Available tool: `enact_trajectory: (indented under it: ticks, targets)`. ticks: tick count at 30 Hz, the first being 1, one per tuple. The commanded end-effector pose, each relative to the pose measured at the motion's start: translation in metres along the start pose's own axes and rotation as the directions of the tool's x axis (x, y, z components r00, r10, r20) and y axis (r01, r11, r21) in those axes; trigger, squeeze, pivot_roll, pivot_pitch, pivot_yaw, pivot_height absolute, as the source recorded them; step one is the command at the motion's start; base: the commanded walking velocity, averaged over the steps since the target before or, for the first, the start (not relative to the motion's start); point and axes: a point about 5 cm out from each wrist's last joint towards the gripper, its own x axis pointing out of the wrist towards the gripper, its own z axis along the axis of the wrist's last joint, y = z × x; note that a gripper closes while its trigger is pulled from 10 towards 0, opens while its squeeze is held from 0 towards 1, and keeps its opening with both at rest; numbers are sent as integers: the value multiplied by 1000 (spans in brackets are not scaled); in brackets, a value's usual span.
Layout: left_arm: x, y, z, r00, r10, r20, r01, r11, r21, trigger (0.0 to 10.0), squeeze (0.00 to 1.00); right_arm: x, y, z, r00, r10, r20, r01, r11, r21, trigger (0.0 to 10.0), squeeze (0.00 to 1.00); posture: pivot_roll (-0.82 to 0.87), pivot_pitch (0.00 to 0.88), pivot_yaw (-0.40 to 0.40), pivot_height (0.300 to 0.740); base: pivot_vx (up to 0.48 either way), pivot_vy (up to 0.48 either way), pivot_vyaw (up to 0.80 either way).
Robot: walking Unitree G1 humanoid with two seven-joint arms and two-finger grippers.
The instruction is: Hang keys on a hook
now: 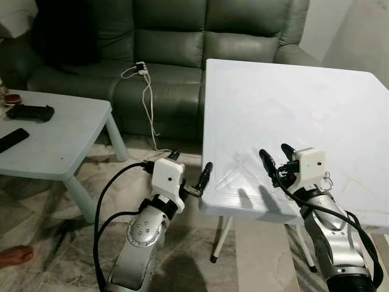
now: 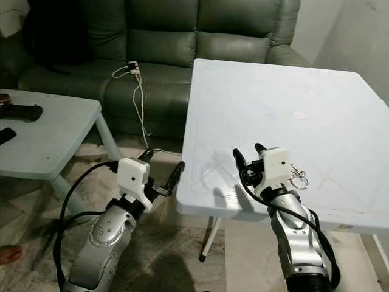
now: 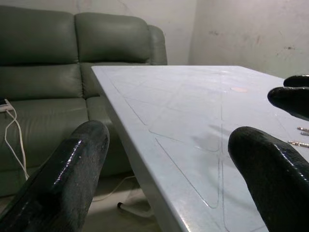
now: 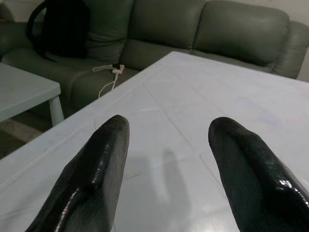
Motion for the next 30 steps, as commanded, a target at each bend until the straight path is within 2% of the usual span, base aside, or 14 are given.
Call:
enact_trajectory:
  ticks: [1, 9, 14, 19, 24, 25, 30]
  targets:
    - [3, -5, 6, 1000, -21, 18, 21, 1000, 11, 10000, 0, 3, -9, 0, 999, -41, -4, 41, 999, -3, 10000, 0, 11, 55, -86, 721, 0, 0, 0]
    - [3, -7, 6, 999, -28, 19, 28, 1000, 12, 10000, 0, 12, -13, -2, 994, -108, -20, 108, 994, -7, 10000, 0, 17, 49, -91, 721, 0, 0, 0]
    - [3, -8, 6, 999, -32, 18, 32, 999, 8, 10000, 0, 16, -22, -3, 982, -184, -42, 184, 983, -6, 10000, 0, 19, 48, -94, 721, 0, 0, 0]
    - [2, -8, 6, 999, -29, 16, 29, 1000, 4, 10000, 0, 14, -33, -7, 969, -239, -57, 237, 971, -41, 10000, 0, 20, 48, -97, 721, 0, 0, 0]
    - [1, -9, 4, 999, -35, 11, 35, 999, -12, 10000, 0, 8, -51, -14, 949, -295, -107, 294, 955, -33, 10000, 0, 18, 50, -98, 721, 0, 0, 0]
    - [1, -11, 4, 999, -48, 8, 48, 999, -1, 10000, 0, 6, -57, -16, 939, -322, -117, 320, 947, -38, 10000, 0, 18, 52, -98, 721, 0, 0, 0]
    - [2, -22, 3, 994, -111, 1, 111, 994, -5, 10000, 0, 3, -66, -15, 927, -357, -112, 352, 934, -57, 10000, 0, 12, 59, -93, 721, 0, 0, 0]
